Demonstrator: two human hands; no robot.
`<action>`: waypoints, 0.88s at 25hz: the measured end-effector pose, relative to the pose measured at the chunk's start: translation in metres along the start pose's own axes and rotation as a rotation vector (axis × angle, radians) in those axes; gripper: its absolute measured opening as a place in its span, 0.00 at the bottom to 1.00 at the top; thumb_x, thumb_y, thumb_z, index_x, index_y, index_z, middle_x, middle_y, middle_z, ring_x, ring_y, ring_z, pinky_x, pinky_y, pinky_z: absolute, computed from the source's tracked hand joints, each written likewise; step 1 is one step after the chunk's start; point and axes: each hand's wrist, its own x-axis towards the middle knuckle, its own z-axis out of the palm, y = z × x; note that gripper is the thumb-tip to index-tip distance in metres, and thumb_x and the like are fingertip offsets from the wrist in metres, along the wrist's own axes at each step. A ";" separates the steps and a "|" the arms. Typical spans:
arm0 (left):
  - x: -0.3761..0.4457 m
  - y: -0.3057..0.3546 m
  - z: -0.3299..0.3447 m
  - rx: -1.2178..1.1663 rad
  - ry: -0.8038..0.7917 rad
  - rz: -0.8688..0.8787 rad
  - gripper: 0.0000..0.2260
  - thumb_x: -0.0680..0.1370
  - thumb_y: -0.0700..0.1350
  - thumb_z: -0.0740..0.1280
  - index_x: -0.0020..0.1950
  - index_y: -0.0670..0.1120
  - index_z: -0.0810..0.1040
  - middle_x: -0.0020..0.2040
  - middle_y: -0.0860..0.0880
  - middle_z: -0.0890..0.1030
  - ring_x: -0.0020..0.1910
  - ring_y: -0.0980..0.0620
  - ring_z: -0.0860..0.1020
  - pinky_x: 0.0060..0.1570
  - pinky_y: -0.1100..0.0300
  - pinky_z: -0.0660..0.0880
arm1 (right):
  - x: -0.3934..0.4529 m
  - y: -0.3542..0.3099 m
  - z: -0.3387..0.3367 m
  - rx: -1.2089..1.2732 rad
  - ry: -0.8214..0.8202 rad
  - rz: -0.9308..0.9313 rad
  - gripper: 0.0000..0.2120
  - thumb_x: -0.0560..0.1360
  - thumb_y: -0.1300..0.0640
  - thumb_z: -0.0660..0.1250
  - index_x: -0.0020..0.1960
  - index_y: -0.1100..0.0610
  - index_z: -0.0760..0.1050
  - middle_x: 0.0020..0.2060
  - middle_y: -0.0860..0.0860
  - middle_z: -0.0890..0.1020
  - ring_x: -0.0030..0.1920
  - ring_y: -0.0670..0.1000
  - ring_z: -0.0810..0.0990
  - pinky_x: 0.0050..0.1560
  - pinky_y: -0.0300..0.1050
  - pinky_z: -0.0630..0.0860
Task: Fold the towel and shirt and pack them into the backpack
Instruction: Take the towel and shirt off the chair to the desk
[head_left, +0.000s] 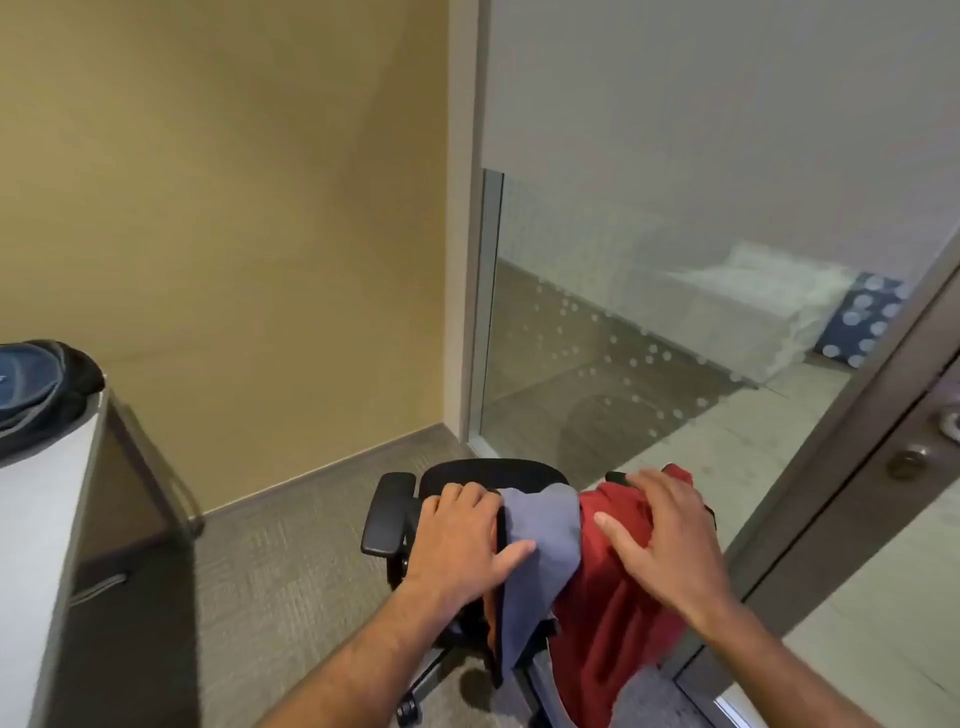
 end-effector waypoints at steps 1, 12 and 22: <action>-0.007 0.000 0.001 -0.025 0.047 -0.013 0.27 0.72 0.71 0.56 0.59 0.54 0.74 0.55 0.55 0.75 0.56 0.52 0.71 0.56 0.54 0.69 | -0.015 0.003 0.003 0.074 0.090 0.021 0.25 0.69 0.39 0.72 0.59 0.53 0.77 0.58 0.49 0.79 0.60 0.52 0.73 0.62 0.53 0.71; -0.063 -0.013 0.069 -0.672 -0.191 -0.529 0.22 0.60 0.69 0.75 0.40 0.53 0.79 0.37 0.55 0.82 0.37 0.59 0.80 0.37 0.63 0.77 | -0.105 0.033 0.080 0.919 -0.003 1.078 0.29 0.56 0.62 0.81 0.53 0.63 0.75 0.46 0.57 0.83 0.46 0.56 0.80 0.48 0.48 0.72; -0.083 0.004 0.105 -0.824 -0.303 -0.521 0.10 0.72 0.47 0.76 0.33 0.51 0.78 0.27 0.57 0.80 0.24 0.64 0.74 0.28 0.67 0.70 | -0.111 0.018 0.104 0.999 -0.252 1.061 0.15 0.66 0.70 0.78 0.46 0.58 0.77 0.37 0.49 0.82 0.39 0.48 0.79 0.37 0.43 0.72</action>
